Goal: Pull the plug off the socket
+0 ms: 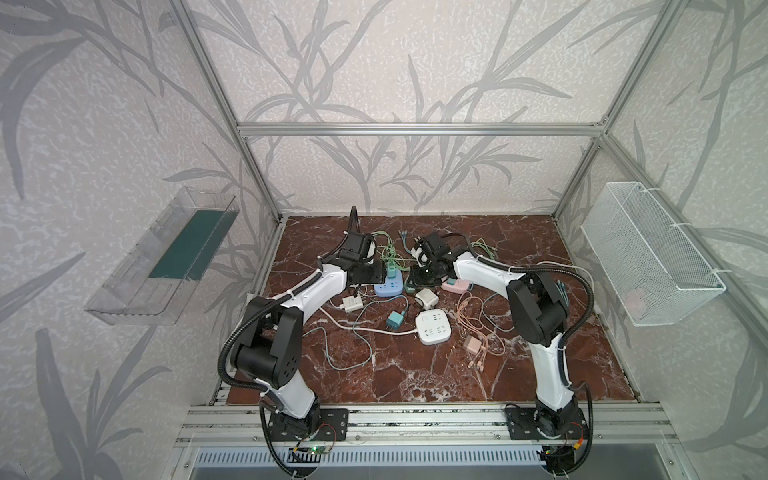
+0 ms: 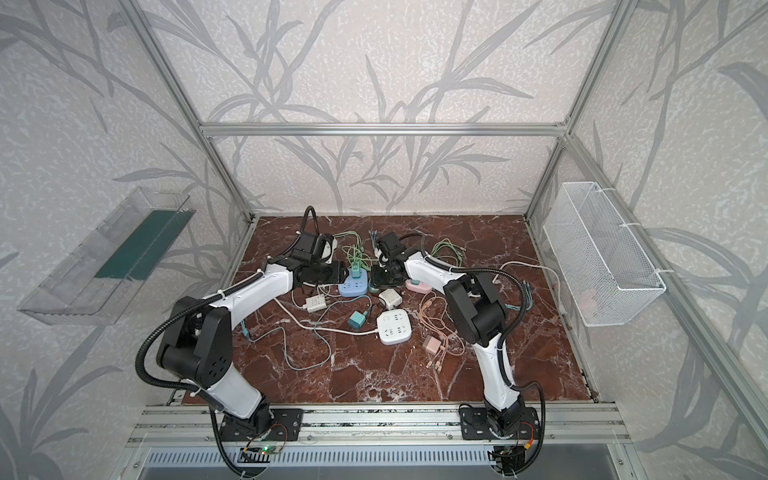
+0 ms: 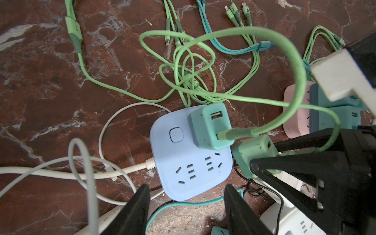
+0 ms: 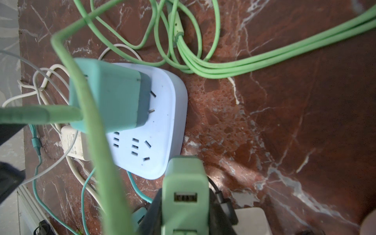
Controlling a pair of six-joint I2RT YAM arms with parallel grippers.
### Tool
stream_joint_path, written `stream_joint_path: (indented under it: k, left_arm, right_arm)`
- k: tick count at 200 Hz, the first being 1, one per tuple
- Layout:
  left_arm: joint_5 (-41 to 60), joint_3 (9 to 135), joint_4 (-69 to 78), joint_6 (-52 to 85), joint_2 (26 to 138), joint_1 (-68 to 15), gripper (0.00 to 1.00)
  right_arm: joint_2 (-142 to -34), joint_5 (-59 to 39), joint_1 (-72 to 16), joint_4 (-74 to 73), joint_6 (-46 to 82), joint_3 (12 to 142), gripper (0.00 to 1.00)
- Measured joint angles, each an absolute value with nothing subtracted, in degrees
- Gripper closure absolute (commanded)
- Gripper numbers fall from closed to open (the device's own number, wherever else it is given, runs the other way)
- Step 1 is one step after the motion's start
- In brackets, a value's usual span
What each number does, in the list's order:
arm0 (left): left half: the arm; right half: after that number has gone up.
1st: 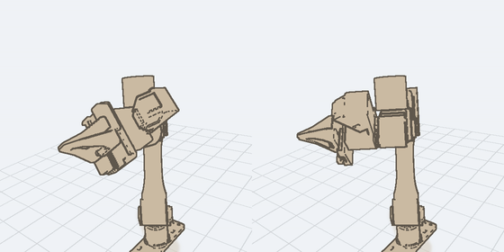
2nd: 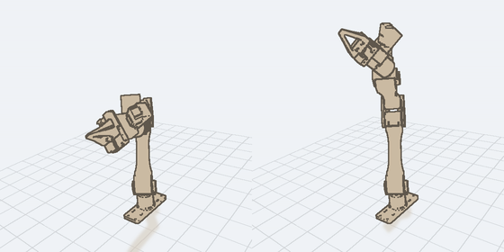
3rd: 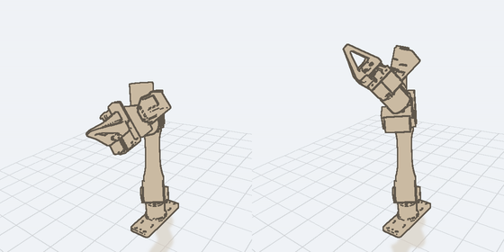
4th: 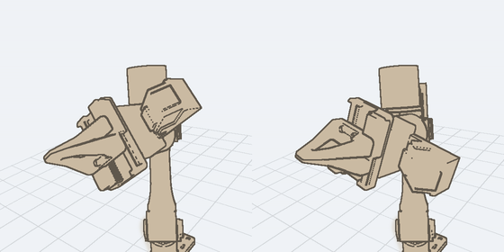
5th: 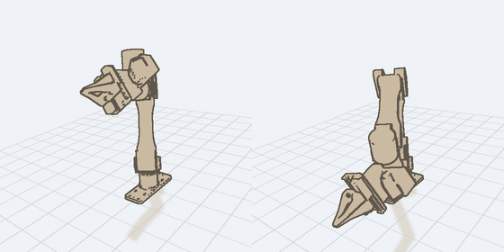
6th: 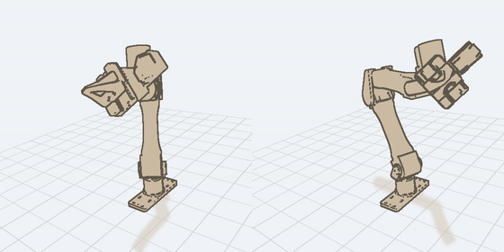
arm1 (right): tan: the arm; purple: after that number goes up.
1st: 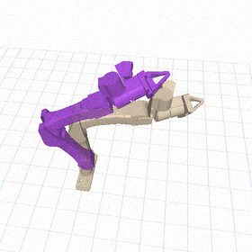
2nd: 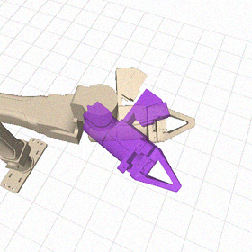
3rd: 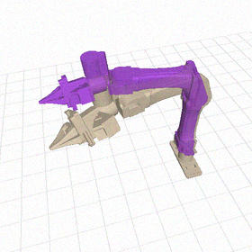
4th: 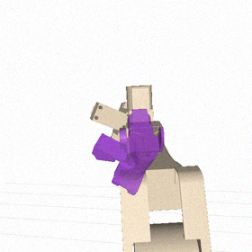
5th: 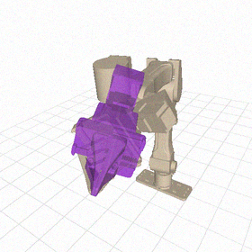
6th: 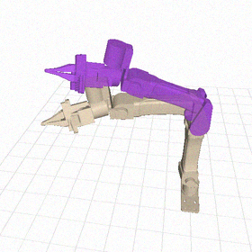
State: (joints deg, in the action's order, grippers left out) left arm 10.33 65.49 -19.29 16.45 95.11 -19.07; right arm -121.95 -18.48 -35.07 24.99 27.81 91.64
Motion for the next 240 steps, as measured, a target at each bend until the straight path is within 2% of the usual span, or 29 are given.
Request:
stream_joint_path:
  k: [45, 62, 148, 209, 240]
  left_arm:
    - [8.34, 63.42, -17.54, 16.73, 93.08, -19.07, 0.38]
    - [7.01, 63.20, -17.80, 17.19, 92.66, -19.07, 0.37]
    - [-4.93, 63.81, -25.45, 20.67, 91.59, -18.63, 0.29]
    - [-12.38, 64.95, -30.06, 21.06, 88.86, -18.35, 0.28]
    - [-12.34, 64.93, -29.54, 20.56, 84.73, -18.37, 0.28]
  right_arm:
    - [-121.97, -18.33, -35.07, 25.98, 27.64, 91.64, 0.67]
    - [-122.13, -18.17, -34.98, 26.35, 27.66, 91.64, 0.60]
    - [-122.26, -16.40, -34.15, 27.97, 27.59, 91.66, 0.40]
    - [-121.12, -13.37, -34.17, 29.67, 27.49, 91.72, 0.38]
    - [-119.24, -12.25, -34.59, 28.95, 27.11, 91.70, 0.43]
